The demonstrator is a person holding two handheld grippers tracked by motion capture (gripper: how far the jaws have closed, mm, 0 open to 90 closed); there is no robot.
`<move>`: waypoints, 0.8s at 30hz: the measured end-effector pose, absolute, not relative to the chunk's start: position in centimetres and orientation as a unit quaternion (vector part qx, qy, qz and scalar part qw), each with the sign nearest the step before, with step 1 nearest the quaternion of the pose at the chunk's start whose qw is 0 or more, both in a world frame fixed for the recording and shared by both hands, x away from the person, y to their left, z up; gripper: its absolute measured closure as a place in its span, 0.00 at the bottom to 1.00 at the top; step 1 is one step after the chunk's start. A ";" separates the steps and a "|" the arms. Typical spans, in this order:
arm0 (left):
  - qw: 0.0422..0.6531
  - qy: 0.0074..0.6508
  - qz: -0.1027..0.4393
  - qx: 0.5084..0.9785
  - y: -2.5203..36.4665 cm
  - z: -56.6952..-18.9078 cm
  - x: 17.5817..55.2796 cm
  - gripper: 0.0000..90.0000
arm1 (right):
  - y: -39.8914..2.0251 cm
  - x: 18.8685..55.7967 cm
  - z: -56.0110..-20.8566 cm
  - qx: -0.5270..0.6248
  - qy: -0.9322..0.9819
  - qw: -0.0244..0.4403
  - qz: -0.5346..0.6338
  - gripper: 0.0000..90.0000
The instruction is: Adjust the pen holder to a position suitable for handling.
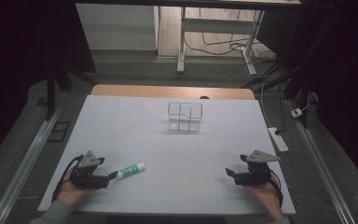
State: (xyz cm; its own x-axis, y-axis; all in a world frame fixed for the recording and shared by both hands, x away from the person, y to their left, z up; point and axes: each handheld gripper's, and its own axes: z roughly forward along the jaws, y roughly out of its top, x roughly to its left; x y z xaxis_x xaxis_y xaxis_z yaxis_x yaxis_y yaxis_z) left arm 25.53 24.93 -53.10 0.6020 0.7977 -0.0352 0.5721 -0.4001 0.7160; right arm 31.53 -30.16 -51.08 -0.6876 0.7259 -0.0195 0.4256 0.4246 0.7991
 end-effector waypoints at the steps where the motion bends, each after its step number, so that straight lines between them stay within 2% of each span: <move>1: 0.356 0.416 0.159 0.822 24.9 -53.1 25.5 0.24 | -30.2 31.5 -51.1 0.350 0.824 0.185 0.406 0.16; 24: 0.353 0.415 0.158 0.823 24.9 -53.2 25.7 0.24 | -29.5 32.3 -50.9 0.360 0.824 0.182 0.399 0.21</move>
